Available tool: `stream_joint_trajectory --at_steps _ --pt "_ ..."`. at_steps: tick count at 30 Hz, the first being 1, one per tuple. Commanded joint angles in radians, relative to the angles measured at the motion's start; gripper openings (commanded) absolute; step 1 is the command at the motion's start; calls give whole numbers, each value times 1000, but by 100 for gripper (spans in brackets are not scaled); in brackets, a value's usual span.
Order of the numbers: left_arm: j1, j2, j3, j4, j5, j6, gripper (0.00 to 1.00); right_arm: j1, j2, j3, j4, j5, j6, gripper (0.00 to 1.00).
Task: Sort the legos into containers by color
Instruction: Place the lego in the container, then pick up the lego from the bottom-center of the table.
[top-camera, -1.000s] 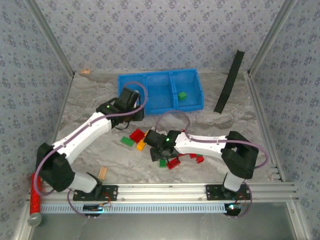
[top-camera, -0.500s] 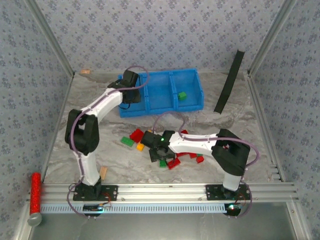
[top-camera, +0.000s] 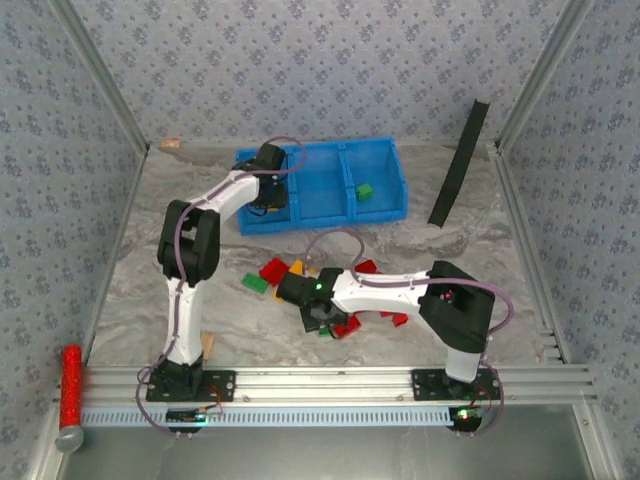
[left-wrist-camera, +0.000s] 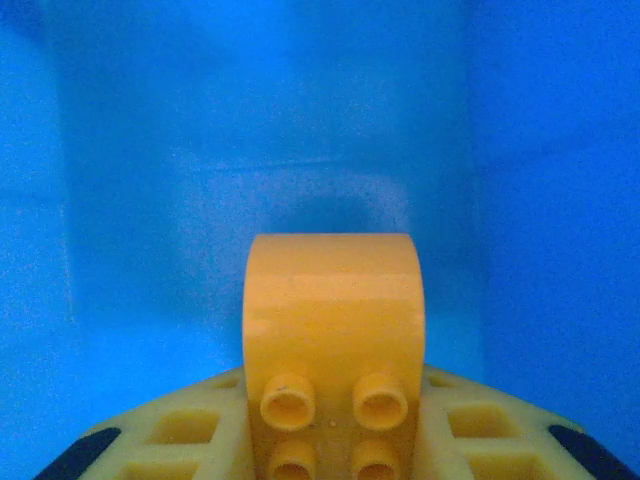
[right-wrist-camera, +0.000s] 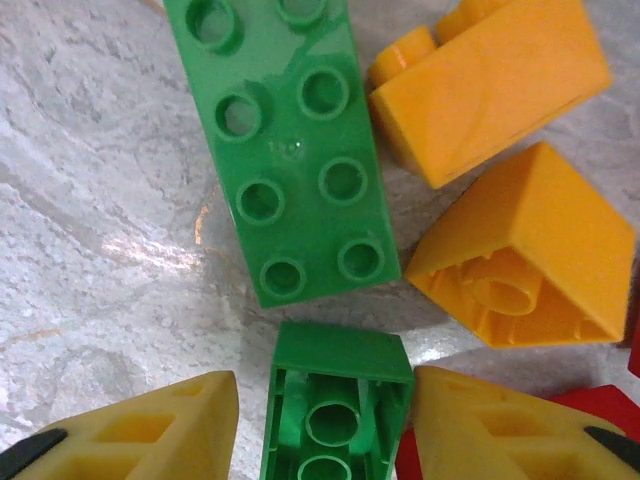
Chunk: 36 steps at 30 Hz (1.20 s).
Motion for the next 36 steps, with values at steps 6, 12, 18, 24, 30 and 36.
stream_joint_trajectory --at_steps 6,12,18,24,30,36 --pt "5 36 52 -32 15 9 45 18 23 15 -26 -11 34 39" --pt "5 8 59 -45 20 27 61 10 8 15 -33 -24 22 31" --pt "4 -72 50 -34 59 38 68 -16 -60 15 -71 -7 -22 29" --pt "-10 -198 27 -36 115 74 71 -64 -143 20 -90 13 -81 28" --pt "-40 -358 -79 -61 118 108 73 -146 -210 55 -118 50 -188 28" --pt "-75 -535 -283 -91 113 138 74 -295 -262 126 -140 104 -351 28"
